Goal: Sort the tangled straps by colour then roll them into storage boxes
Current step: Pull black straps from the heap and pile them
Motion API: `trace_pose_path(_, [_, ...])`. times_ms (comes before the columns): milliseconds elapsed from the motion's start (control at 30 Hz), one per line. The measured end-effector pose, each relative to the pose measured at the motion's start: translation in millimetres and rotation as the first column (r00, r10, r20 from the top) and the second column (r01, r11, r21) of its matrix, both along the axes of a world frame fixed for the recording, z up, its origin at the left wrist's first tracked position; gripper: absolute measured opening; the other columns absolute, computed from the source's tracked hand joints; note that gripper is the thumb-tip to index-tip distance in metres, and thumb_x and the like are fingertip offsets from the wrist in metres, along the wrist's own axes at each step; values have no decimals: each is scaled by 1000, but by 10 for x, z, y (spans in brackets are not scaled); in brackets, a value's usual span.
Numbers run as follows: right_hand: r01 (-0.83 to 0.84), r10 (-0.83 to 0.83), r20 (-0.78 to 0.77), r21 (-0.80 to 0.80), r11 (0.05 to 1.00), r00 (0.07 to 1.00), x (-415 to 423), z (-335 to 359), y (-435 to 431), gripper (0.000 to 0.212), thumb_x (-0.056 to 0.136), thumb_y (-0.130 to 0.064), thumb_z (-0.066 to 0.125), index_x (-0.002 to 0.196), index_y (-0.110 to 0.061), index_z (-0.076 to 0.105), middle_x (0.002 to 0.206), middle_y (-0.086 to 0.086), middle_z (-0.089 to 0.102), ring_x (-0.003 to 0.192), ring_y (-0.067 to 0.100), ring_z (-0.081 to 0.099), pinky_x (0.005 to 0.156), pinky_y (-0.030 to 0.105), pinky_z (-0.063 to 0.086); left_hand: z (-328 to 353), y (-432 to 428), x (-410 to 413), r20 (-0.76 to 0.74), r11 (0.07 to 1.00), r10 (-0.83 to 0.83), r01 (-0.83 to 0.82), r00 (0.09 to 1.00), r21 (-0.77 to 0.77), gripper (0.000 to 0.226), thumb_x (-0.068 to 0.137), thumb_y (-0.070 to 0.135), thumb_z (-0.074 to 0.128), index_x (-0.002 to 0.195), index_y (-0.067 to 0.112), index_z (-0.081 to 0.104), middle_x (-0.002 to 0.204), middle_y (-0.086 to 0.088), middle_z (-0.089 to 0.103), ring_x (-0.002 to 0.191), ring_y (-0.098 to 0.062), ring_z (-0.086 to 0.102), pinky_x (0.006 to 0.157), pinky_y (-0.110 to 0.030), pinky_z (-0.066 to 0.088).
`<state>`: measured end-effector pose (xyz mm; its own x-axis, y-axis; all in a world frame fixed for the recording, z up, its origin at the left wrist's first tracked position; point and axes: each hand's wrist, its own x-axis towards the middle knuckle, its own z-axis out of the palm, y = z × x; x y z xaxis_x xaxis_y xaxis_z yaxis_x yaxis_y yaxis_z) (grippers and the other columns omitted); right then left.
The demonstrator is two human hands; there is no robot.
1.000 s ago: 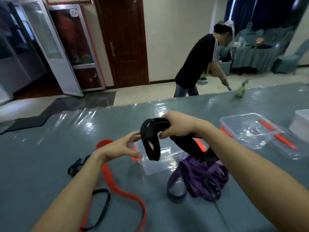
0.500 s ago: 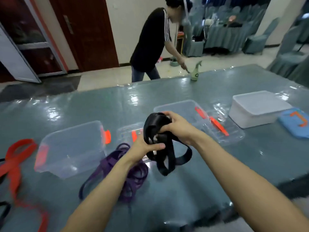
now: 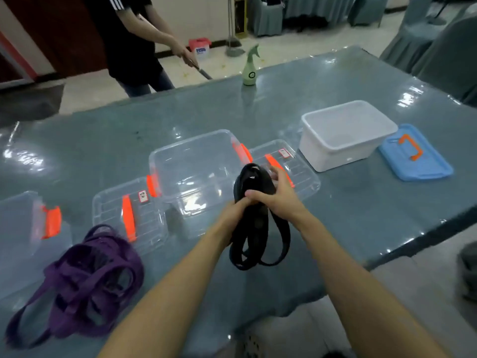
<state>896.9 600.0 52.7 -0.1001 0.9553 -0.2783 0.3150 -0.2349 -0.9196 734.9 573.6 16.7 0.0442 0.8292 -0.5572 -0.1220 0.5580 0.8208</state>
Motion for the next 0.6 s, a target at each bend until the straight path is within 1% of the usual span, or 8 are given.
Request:
trace_pose_path(100, [148,-139,158,-49,988,978,325,-604,-318,100,91,-74,68,169,-27,27,170,-1,35,157,15,36,129,41,31,-265,206,253,63,986,31,-21,997,-163,50,86,39,78,121,4,79,103,-14,82,89,-28,79,82,-37,65])
trace_pose_path(167, [116,-78,202,-184,976,976,389,-1004,-560,84,106,-67,48,170,-17,26,175,8,31,160,22,32,132,45,25,-413,244,377,-12,973,-83,78,996,-216,83,80,56,86,142,3,68,124,-12,79,113,-29,76,107,-43,60])
trace_pose_path(233, [134,-98,222,-154,979,970,359,-1263,-713,78,110,-59,44,170,-14,26,175,7,32,160,22,32,132,41,24,-508,136,468,-340,952,-241,153,909,-266,142,61,82,88,166,2,35,161,-13,51,152,-32,49,128,-49,39])
trace_pose_path(300, [156,-143,222,-42,987,964,295,-1336,-778,75,110,-51,50,172,-20,21,176,-1,29,160,16,30,130,32,24,-671,-83,398,-580,983,-144,48,802,-177,164,47,89,88,169,10,13,171,-13,29,160,-32,33,132,-49,30])
trace_pose_path(367, [79,-93,294,60,995,951,255,-1397,-801,71,112,-44,51,172,-20,22,176,-1,26,160,15,27,128,28,23,-818,-302,280,-456,995,49,-85,889,-60,135,63,72,95,161,12,24,161,-14,42,145,-29,52,123,-43,46])
trace_pose_path(467, [-178,117,534,64,982,838,229,-1495,-782,70,112,-35,50,171,-9,23,178,11,24,163,25,24,134,37,20,-914,-399,224,-491,999,-12,32,871,31,49,107,35,69,138,1,54,138,-23,65,126,-35,66,110,-43,54])
trace_pose_path(533, [-274,183,623,52,960,760,217,-1442,-724,75,108,-33,54,170,-7,22,176,14,26,163,27,25,133,39,20,-921,-356,195,-636,986,-122,168,762,12,39,114,33,55,136,2,64,133,-20,69,129,-36,63,115,-49,47])
trace_pose_path(600, [-265,191,607,33,964,771,212,-1308,-686,77,105,-39,57,169,-10,26,175,14,28,162,29,28,130,44,27,-847,-321,130,-696,973,-166,230,699,-1,38,113,34,55,137,6,66,131,-15,73,125,-33,66,112,-48,50])
